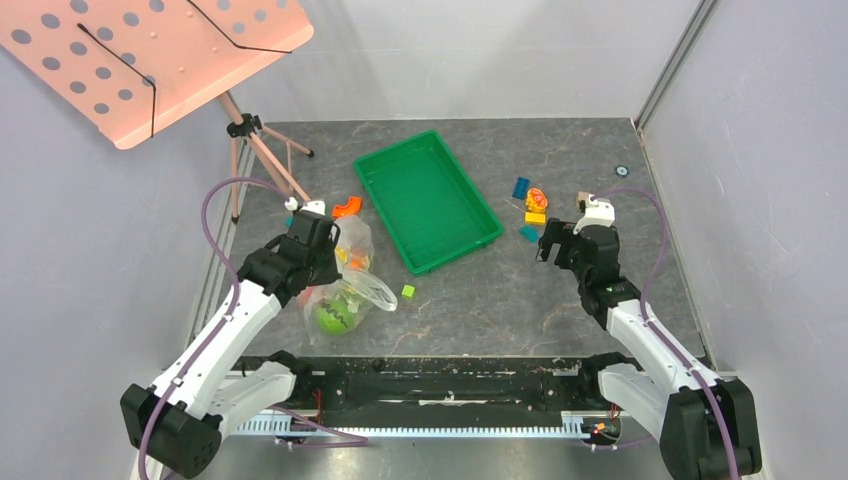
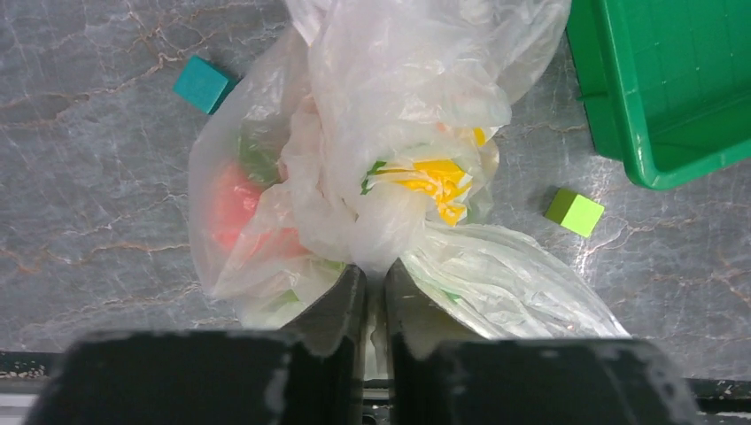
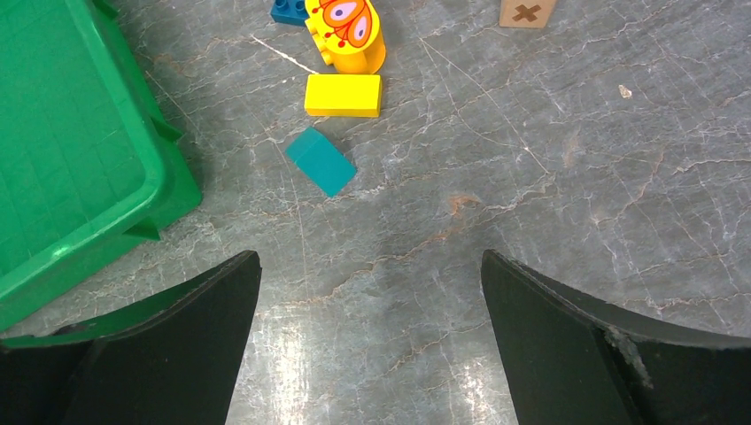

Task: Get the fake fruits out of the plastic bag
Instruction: Pick up the plastic bag at the center of the board.

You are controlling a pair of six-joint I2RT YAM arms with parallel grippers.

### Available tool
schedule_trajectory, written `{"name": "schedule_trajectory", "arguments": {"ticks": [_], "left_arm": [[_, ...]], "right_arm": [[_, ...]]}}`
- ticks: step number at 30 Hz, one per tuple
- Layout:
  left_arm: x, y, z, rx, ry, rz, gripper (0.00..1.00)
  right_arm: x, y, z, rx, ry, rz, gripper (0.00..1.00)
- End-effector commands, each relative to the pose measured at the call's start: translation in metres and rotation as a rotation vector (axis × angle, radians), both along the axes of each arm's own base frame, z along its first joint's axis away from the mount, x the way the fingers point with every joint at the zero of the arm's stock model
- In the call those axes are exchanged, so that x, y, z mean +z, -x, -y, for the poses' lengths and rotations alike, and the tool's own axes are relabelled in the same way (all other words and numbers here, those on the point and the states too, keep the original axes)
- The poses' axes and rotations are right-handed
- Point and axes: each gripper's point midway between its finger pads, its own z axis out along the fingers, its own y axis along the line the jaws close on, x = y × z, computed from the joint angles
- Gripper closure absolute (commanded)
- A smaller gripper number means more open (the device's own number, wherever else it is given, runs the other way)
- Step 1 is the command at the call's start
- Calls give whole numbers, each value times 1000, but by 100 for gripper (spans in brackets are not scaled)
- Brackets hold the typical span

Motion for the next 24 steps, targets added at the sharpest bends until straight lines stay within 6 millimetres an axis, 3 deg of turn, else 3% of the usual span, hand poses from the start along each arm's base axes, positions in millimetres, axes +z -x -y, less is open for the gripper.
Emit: {"name": "schedule_trajectory", "arguments": {"ticks": [1, 2, 5, 10, 15, 20, 24], "left_arm": [[26, -10, 4, -31, 19, 84, 92], [30, -12, 8, -52, 30, 99, 97], [48, -18, 25, -163, 81, 163, 98], [82, -16, 69, -462, 199, 269, 98], [91, -4, 101, -685, 262, 275, 98], [92, 8, 107, -813, 184, 279, 98], [95, 23, 117, -930, 145, 291, 98]], "right_arm": [[22, -8, -2, -1, -26, 60, 2], [23, -8, -2, 0, -25, 64, 2], [31, -8, -10, 55, -26, 88, 2], [76, -3, -64, 381, -109, 276, 1], [133, 21, -121, 664, -172, 475, 5], [159, 54, -177, 956, -91, 595, 7], [169, 82, -209, 1190, -49, 698, 7]]}}
